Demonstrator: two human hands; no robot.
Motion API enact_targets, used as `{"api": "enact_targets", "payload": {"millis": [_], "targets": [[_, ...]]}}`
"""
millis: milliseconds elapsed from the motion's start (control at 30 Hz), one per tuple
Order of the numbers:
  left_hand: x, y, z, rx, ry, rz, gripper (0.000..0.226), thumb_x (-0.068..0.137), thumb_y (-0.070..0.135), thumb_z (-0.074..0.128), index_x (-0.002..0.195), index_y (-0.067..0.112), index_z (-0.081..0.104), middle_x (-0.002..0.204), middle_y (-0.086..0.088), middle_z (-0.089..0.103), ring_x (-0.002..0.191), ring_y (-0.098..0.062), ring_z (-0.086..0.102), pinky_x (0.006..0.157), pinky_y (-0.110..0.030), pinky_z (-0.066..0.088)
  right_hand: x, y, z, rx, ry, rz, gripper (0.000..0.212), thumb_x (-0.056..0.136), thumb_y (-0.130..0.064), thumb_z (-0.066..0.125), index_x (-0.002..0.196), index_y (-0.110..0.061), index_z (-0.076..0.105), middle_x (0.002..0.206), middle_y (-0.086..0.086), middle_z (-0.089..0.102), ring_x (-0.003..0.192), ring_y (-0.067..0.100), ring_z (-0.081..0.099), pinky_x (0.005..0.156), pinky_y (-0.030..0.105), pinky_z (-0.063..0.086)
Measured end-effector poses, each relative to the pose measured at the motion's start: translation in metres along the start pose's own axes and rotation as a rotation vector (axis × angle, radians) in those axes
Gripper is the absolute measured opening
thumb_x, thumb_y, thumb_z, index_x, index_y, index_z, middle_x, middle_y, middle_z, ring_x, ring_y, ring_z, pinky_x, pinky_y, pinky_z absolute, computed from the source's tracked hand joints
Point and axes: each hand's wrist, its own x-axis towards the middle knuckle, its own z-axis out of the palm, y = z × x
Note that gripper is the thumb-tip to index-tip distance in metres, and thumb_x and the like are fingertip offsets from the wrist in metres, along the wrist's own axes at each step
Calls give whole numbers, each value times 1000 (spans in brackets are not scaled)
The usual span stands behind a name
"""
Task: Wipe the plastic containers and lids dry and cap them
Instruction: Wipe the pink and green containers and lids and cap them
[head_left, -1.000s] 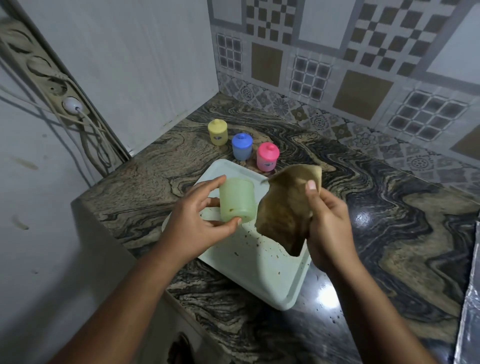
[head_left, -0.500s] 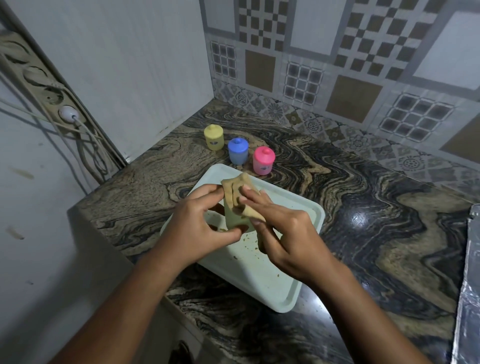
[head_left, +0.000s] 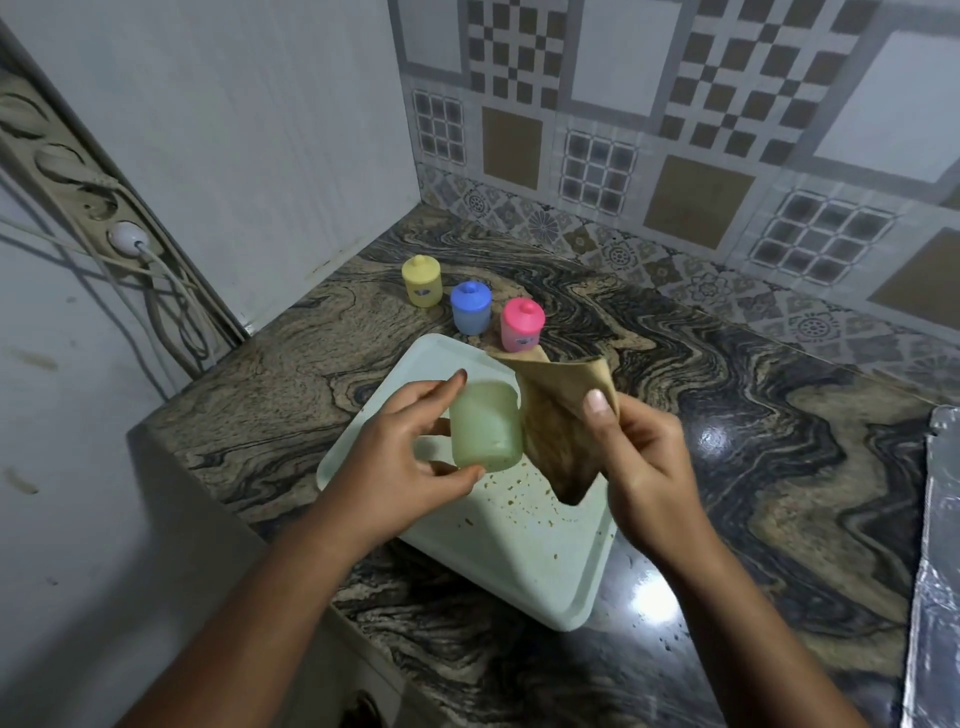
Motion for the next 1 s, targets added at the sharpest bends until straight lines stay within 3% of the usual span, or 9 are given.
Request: {"api": "enact_targets", "payload": {"millis": [67,133,200,267,400,533,667,767,1000], "targets": [[0,-1,4,10,-9,-12,86,69,5,88,139,36,48,123,32,50,110,10,58,75,-23,60,4,-3,8,-181,-37,-76,39,103,-31,48,73,-8,61,54,20,50,45,32,46,44,48,41],[2,-2,4,22,12,-18,82,66,10,91,138,26,56,121,26,57,109,-2,64,74,-32,63,6,-4,14,-344,-113,-183,24,102,-23,53,93,-32,73,72,0,67,63,11,62,60,37,55],[4,1,2,70,20,16,67,66,17,91,127,26,65,114,17,65,104,-9,68,77,-40,62,7,-1,19,-506,-247,-301,34,99,-13,57,130,-20,70,128,0,70,120,1,64,101,23,51],[4,6,-1,100,32,45,54,65,26,86,115,35,67,107,10,72,99,-10,71,85,-45,59,6,7,20,-572,-339,-378,40,98,-11,60,138,-11,63,151,6,52,145,11,43,118,30,40],[2,10,-7,-38,76,-7,59,60,35,87,111,53,65,104,9,77,97,-13,73,90,-49,58,-3,14,15,-460,-344,-403,37,101,-12,54,135,-4,64,142,16,60,144,18,45,103,42,55],[-2,3,-7,-125,97,-77,77,54,36,90,126,31,64,108,5,76,101,-18,72,87,-51,59,-7,23,3,-458,-302,-476,34,99,-8,54,129,3,66,136,20,64,140,23,50,106,44,52],[-1,0,-14,-128,124,-82,73,58,23,91,123,36,61,122,14,67,100,-17,72,79,-48,62,-7,32,-12,-508,-119,-385,30,98,-13,53,115,-2,75,136,9,65,126,18,65,95,33,57],[1,-1,-13,-141,134,-79,74,63,9,93,125,33,60,123,11,67,101,-17,71,75,-51,62,-9,20,-3,-450,15,-358,35,98,-12,53,128,-4,69,141,6,62,121,16,67,97,21,51],[3,4,-8,-184,123,-34,67,55,29,88,114,50,65,115,8,73,102,-16,71,81,-42,60,-7,14,30,-487,-281,-555,49,89,7,67,137,-3,58,154,20,43,147,30,40,112,49,47]]}}
